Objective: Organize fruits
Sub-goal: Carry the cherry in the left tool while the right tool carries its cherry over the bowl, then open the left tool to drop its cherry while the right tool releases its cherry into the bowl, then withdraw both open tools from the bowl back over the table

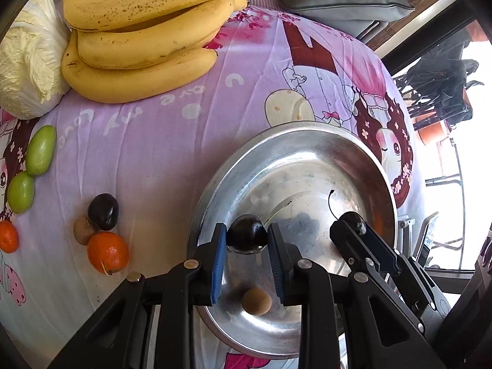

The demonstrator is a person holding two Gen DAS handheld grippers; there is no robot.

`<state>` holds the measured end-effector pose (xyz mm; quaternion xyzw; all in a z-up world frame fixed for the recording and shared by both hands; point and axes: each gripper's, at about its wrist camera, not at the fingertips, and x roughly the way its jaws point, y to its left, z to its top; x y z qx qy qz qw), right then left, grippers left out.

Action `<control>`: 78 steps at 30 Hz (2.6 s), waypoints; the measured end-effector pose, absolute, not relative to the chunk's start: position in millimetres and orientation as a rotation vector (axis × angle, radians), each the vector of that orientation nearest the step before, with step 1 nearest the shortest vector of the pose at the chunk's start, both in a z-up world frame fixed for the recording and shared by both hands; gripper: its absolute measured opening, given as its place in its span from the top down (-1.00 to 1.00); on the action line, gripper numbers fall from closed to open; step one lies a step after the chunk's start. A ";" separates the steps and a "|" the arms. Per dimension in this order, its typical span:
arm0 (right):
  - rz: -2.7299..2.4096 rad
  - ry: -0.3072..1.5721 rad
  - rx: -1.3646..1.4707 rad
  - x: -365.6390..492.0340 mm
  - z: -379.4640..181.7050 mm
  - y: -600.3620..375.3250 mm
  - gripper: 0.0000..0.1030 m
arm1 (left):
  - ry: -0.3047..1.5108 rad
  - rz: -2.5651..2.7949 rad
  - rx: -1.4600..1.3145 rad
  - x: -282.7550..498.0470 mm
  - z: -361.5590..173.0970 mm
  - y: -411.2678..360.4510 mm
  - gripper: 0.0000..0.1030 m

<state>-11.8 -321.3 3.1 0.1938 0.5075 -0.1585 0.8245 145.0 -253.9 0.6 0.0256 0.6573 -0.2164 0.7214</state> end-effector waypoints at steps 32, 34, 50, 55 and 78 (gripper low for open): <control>-0.363 1.113 0.422 -12.8 -4.2 -323.8 0.17 | 1.409 -0.467 0.034 141.9 18.0 -240.7 -0.04; -0.361 1.105 0.423 -13.4 -1.7 -323.9 0.17 | 1.396 -0.455 0.030 142.4 21.4 -235.0 -0.08; -0.330 1.108 0.395 -16.0 3.7 -305.8 -0.16 | 1.391 -0.280 0.016 137.4 0.6 -170.8 -0.30; -0.314 1.096 0.388 -17.9 7.4 -299.7 -0.16 | 1.405 -0.265 0.000 134.0 -7.6 -159.6 -0.30; -0.312 1.106 0.363 -16.5 1.5 -293.8 -0.90 | 1.413 -0.210 -0.030 133.9 -13.1 -151.1 -0.79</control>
